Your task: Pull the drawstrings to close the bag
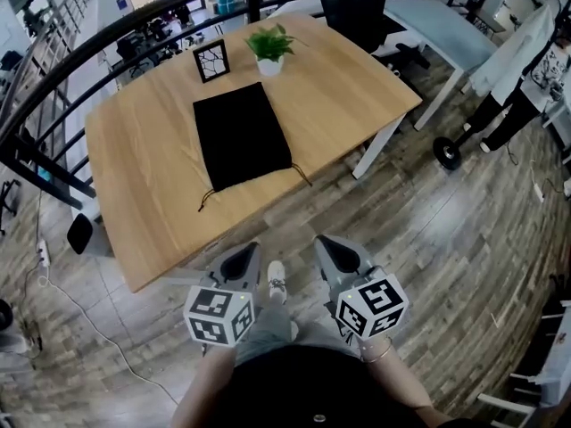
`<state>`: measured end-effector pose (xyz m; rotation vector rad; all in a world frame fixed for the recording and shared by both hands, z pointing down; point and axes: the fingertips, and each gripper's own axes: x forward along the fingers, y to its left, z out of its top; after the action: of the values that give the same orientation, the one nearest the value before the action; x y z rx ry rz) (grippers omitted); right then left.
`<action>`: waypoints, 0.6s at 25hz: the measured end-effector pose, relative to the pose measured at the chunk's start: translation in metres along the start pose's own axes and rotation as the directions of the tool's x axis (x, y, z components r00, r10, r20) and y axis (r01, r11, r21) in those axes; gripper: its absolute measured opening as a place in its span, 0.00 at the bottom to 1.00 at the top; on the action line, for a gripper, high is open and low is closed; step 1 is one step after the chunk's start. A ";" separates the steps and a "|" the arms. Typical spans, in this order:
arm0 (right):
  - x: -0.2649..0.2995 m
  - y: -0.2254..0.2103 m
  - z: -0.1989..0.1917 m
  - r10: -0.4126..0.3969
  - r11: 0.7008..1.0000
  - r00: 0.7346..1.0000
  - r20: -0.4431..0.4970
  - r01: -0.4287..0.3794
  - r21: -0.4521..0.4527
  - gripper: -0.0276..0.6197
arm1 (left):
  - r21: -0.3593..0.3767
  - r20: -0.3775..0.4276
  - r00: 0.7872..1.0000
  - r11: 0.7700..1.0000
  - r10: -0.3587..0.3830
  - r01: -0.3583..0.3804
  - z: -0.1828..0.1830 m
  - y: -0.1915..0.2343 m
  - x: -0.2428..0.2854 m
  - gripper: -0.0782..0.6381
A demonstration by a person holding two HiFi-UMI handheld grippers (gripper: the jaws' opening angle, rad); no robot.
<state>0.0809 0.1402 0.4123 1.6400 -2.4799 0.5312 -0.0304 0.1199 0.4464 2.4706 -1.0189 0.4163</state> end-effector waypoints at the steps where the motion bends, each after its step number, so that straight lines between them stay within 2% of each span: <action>1: 0.012 -0.004 0.003 0.008 1.000 1.000 -0.007 -0.008 -0.003 0.04 | -0.003 0.002 1.000 1.000 0.005 -0.005 0.006 0.008 0.007 0.13; 7: 0.080 -0.025 0.035 0.032 0.999 0.999 -0.022 -0.033 -0.023 0.04 | -0.041 0.017 0.999 0.999 0.030 -0.029 0.044 0.058 0.043 0.13; 15: 0.152 -0.051 0.058 0.014 0.999 0.998 -0.063 -0.017 -0.042 0.04 | -0.068 0.027 1.000 0.998 -0.005 0.007 0.084 0.105 0.095 0.13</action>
<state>0.0712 -0.0297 0.4134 1.5656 -2.4438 0.5192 -0.0322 -0.0453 0.4434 2.4237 -1.0193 0.3422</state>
